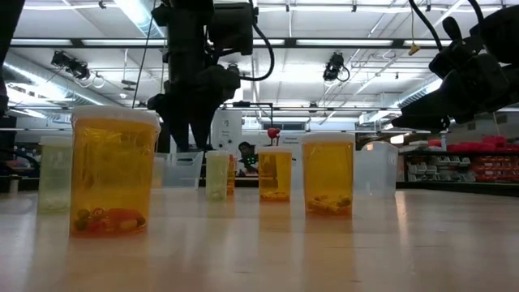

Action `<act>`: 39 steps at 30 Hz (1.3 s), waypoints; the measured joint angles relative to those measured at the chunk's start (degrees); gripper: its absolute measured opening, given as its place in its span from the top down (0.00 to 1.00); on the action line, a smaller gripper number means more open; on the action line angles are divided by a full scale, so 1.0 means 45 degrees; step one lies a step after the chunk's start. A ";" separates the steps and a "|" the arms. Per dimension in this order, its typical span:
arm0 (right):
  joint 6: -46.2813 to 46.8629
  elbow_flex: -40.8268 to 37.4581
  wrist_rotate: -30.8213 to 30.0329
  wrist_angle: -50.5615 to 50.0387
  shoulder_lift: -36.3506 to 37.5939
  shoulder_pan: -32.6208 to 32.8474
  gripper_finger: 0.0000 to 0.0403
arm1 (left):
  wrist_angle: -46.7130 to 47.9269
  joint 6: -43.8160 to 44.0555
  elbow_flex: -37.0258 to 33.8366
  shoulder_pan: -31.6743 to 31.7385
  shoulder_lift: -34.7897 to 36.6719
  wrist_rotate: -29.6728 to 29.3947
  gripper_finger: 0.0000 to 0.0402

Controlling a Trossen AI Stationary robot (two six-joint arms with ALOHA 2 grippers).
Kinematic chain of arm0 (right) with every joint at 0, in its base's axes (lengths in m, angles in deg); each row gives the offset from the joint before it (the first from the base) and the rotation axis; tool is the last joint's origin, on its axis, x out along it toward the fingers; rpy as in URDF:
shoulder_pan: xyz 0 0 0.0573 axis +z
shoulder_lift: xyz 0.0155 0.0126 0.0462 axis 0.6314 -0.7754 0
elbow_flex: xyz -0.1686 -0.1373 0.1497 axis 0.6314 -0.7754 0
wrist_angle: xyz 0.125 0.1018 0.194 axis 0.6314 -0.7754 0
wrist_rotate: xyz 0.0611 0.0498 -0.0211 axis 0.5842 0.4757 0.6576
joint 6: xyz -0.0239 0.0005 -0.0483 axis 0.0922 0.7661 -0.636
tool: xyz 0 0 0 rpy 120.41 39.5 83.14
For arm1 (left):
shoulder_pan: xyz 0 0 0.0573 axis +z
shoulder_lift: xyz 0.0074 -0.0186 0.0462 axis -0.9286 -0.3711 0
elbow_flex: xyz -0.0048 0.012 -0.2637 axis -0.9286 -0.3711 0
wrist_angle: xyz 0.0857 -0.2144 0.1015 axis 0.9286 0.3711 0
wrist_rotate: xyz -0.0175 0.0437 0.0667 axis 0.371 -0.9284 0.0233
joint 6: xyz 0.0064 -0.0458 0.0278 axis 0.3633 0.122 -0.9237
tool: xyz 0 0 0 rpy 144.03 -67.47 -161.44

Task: Pick and place medicine bottles into bin by pill shape (circle, oval)
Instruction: Put the small yellow pill bottle into the left transparent bin

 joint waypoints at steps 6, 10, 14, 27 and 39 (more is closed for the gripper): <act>0.0000 0.0001 -0.0004 -0.0005 -0.0004 0.0000 0.32 | 0.0072 0.0988 0.0000 -0.0601 0.0005 0.0038 0.43; 0.0000 0.0001 -0.0004 0.0000 -0.0003 0.0005 0.32 | 0.0121 0.1427 0.0000 -0.1242 0.0005 0.0361 0.43; 0.0000 -0.0003 -0.0003 -0.0001 0.0000 0.0004 0.32 | 0.0151 0.2016 0.0000 -0.1928 0.0005 0.1277 0.43; 0.0000 0.0001 -0.0004 0.0000 -0.0004 0.0005 0.32 | 0.0163 0.4114 0.0000 -0.4686 0.0005 0.0810 0.43; 0.0000 -0.0004 -0.0004 0.0000 -0.0004 0.0000 0.32 | 0.0965 0.6382 -0.0019 -0.6512 0.0005 -0.0490 0.45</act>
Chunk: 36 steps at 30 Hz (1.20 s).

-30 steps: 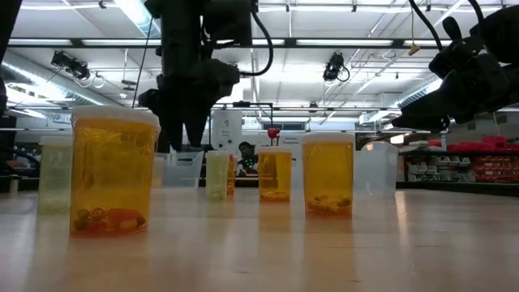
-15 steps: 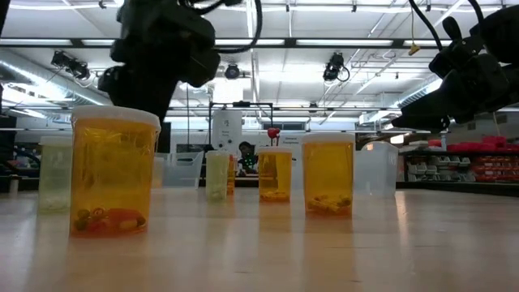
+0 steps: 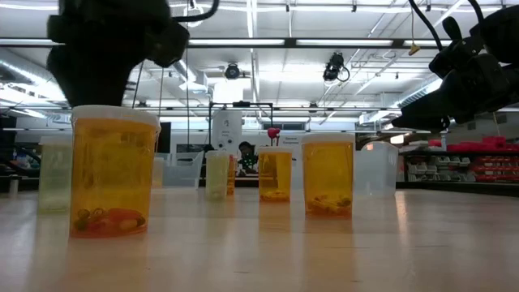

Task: Pick and place medicine bottles into bin by pill shape (circle, oval)
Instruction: Put the small yellow pill bottle into the left transparent bin

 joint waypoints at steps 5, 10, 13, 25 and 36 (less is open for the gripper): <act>0.0000 0.0005 0.0002 0.0000 0.0005 0.0004 0.32 | -0.0109 0.0660 -0.0517 -0.0279 0.0026 -0.0010 0.47; 0.0000 0.0002 0.0000 -0.0003 0.0000 0.0000 0.32 | -0.0616 0.0989 -0.0945 -0.0374 0.0024 0.0002 0.47; 0.0000 0.0000 0.0001 -0.0001 0.0000 0.0004 0.32 | -0.0636 0.1006 -0.0977 -0.0370 0.0024 0.0076 0.47; 0.0000 0.0001 0.0000 0.0000 0.0003 0.0003 0.32 | -0.0746 0.1081 -0.0977 -0.0366 0.0024 0.0147 0.54; 0.0000 0.0004 0.0000 -0.0003 0.0002 0.0004 0.32 | -0.0641 0.0877 -0.0977 -0.0366 0.0024 0.0393 0.55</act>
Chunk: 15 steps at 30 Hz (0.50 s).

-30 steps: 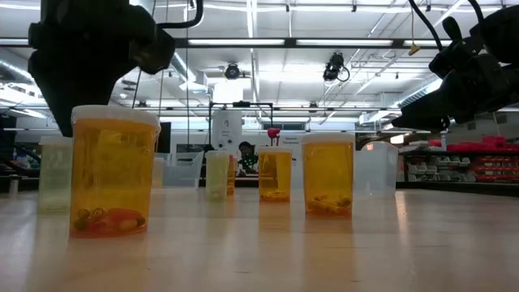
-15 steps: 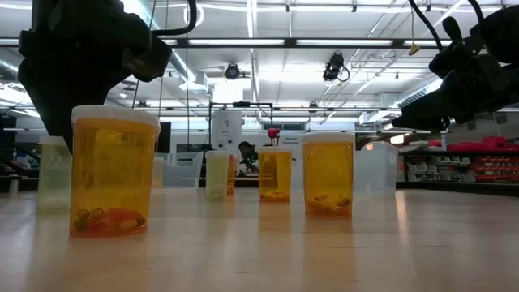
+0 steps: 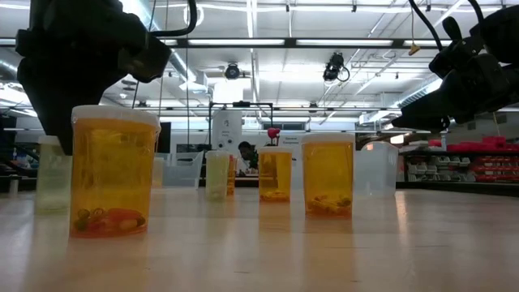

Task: Pick and place medicine bottles into bin by pill shape (circle, oval)
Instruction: Put the small yellow pill bottle into the left transparent bin

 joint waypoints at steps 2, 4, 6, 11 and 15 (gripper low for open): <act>0.0000 0.0001 0.0004 0.0002 -0.0002 -0.0003 0.32 | 0.0073 -0.0005 0.0000 0.0000 0.0000 0.0000 0.53; 0.0000 -0.0002 0.0000 0.0000 0.0000 -0.0001 0.32 | 0.0170 -0.0044 0.0000 0.0000 0.0000 0.0030 0.51; 0.0000 0.0001 0.0005 0.0001 0.0001 0.0001 0.32 | 0.0218 -0.0206 0.0000 0.0000 0.0000 0.0258 0.50; 0.0000 -0.0003 0.0000 0.0001 -0.0002 -0.0001 0.32 | 0.0218 -0.0650 0.0000 0.0000 -0.0005 0.0428 0.51; 0.0000 -0.0003 0.0000 0.0002 -0.0001 -0.0002 0.32 | 0.0325 -0.0906 0.0000 0.0015 -0.0005 0.0423 0.53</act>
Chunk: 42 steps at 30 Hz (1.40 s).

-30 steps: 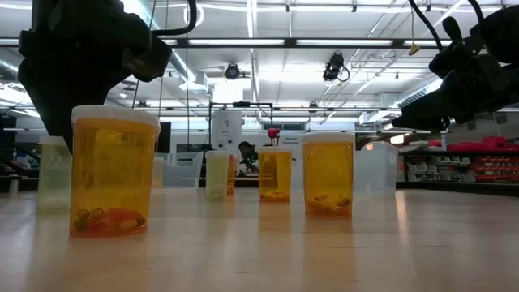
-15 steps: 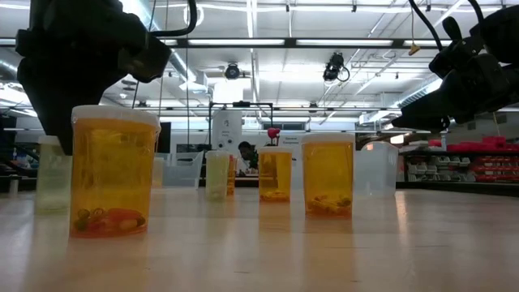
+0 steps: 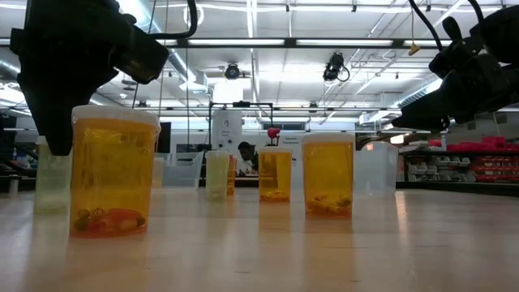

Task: Pick and place medicine bottles into bin by pill shape (circle, oval)
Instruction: Put the small yellow pill bottle into the left transparent bin

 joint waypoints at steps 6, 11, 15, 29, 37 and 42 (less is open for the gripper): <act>0.0000 0.0001 0.0001 0.0001 0.0000 0.0002 0.32 | 0.0153 -0.0002 -0.0001 -0.0010 -0.0004 0.0050 0.57; 0.0000 0.0004 0.0000 0.0001 0.0002 0.0002 0.32 | 0.0157 -0.0007 -0.0005 -0.0010 -0.0005 0.0073 0.61; 0.0000 0.0004 0.0005 0.0001 -0.0001 -0.0001 0.32 | 0.0157 -0.0026 0.0000 -0.0010 -0.0010 0.0073 0.65; 0.0000 0.0003 0.0001 -0.0002 -0.0001 0.0000 0.32 | 0.1735 -0.2966 0.1212 0.1352 -0.0019 0.0088 0.68; 0.0000 0.0004 0.0005 -0.0004 -0.0001 0.0003 0.32 | 0.3932 -0.4823 0.2765 0.2830 -0.0015 -0.0599 0.68; 0.0000 0.0001 0.0000 -0.0001 0.0002 0.0000 0.32 | 0.4847 -0.5994 0.3546 0.3753 0.0000 -0.1269 0.68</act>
